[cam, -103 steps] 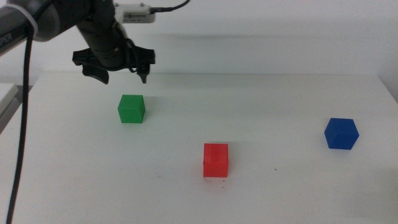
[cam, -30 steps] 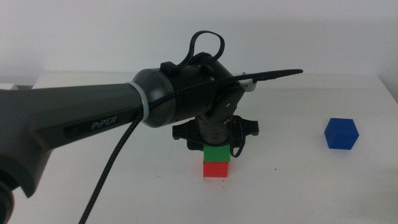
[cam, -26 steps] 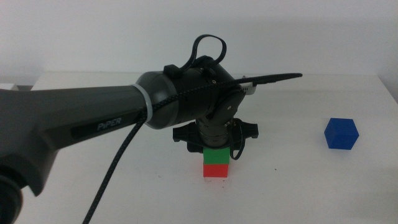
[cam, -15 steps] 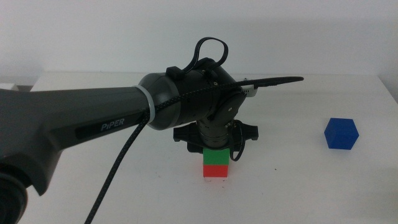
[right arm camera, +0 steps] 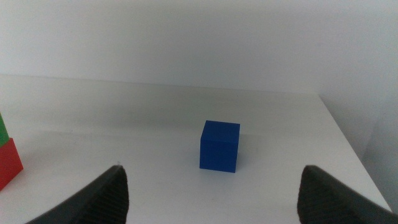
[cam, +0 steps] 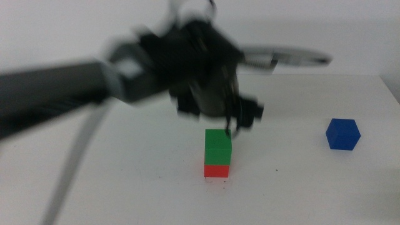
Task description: Stack red cubes first, then green, then blue cubes in a specific spot.
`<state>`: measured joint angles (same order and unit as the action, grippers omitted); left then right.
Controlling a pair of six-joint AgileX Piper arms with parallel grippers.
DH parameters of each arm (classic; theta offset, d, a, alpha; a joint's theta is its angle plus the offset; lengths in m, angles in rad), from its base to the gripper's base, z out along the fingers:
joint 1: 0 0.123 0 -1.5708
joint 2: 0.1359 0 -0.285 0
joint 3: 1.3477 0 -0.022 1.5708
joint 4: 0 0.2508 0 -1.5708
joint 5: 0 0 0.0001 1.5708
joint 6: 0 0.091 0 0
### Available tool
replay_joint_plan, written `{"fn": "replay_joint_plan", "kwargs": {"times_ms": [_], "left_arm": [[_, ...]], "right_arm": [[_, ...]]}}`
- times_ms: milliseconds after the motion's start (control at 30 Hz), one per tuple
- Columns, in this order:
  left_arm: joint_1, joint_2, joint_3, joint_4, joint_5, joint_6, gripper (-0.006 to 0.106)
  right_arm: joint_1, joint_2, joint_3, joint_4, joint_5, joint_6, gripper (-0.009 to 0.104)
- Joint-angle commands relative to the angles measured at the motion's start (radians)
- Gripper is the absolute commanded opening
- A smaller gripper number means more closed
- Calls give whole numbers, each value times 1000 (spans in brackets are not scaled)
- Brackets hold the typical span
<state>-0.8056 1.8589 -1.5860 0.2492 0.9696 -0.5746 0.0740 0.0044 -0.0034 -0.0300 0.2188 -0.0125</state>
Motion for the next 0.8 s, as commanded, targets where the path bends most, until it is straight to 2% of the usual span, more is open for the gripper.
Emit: {"fn": "replay_joint_plan", "kwargs": {"times_ms": [0,67,167,267,433,567,767], "left_arm": [[-1,-131,-57,-12,79,198,94],[7,-239,-86,-54,150,273,94],[10,-414,-54,-120,166,477,94],[39,-630,89,-198,124,590,94],[82,-976,382,-350,-89,648,94],[82,-1097,448,-338,-92,616,94],[82,-1150,448,-319,-62,600,94]], "right_arm": [[-6,-4,3,-4,-9,-7,81],[-6,-4,3,-4,-9,-7,81],[-6,-4,3,-4,-9,-7,81],[-6,-4,3,-4,-9,-7,81],[-6,-4,3,-4,-9,-7,81],[-6,-4,3,-4,-9,-7,81],[-6,-4,3,-4,-9,-7,81]]}}
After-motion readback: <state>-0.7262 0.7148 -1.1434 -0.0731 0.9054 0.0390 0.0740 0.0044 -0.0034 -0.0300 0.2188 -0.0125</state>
